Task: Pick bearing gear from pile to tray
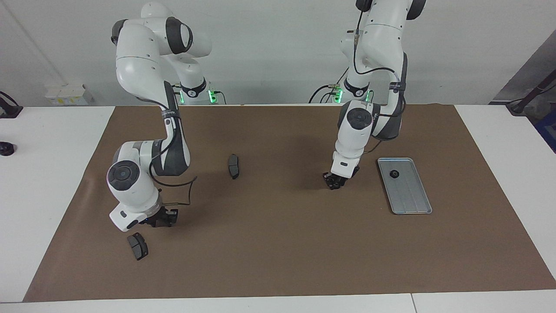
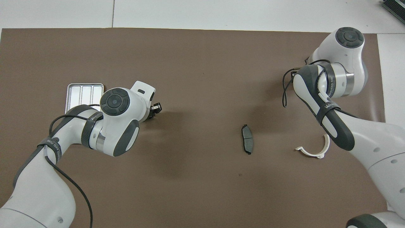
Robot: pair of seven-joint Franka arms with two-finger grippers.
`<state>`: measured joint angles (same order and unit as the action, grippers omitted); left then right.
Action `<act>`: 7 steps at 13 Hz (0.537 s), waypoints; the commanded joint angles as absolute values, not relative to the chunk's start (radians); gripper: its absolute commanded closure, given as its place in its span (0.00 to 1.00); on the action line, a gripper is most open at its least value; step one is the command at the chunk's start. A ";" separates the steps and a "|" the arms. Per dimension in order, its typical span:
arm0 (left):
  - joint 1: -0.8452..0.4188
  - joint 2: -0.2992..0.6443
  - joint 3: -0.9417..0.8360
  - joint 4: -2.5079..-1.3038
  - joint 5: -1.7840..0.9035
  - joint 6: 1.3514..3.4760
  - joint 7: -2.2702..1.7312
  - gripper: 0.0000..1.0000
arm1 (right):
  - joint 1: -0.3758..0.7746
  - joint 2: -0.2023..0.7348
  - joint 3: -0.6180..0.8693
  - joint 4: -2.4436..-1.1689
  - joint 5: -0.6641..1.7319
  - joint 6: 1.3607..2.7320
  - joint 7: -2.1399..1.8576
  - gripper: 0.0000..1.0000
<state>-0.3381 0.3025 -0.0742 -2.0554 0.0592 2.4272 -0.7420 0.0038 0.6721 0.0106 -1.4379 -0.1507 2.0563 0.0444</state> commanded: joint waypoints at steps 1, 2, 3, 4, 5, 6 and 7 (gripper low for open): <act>-0.339 0.293 -0.063 -2.053 0.077 2.418 -0.720 1.00 | -0.020 0.634 0.017 -1.474 -0.202 2.042 0.037 0.48; -0.336 0.287 -0.061 -2.039 0.077 2.393 -0.716 1.00 | -0.038 0.626 0.018 -1.474 -0.216 2.042 0.035 0.48; -0.316 0.264 -0.061 -2.019 0.077 2.354 -0.713 1.00 | -0.044 0.617 0.020 -1.474 -0.216 2.039 0.035 0.48; -0.295 0.230 -0.063 -2.004 0.077 2.306 -0.709 1.00 | -0.044 0.608 0.020 -1.476 -0.213 2.037 0.040 0.48; -0.269 0.189 -0.063 -2.002 0.075 2.266 -0.695 1.00 | -0.044 0.598 0.021 -1.483 -0.201 2.036 0.044 0.48; -0.234 0.155 -0.064 -2.002 0.072 2.231 -0.671 1.00 | -0.044 0.589 0.021 -1.491 -0.193 2.036 0.049 0.48; -0.194 0.125 -0.064 -2.002 0.063 2.188 -0.623 1.00 | -0.048 0.580 0.021 -1.505 -0.172 2.037 0.060 0.48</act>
<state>-0.2555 0.2051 -0.0595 -1.9825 0.0592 2.2639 -0.6849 -0.0342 0.6251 0.0049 -1.4476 -0.1885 2.0422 0.0462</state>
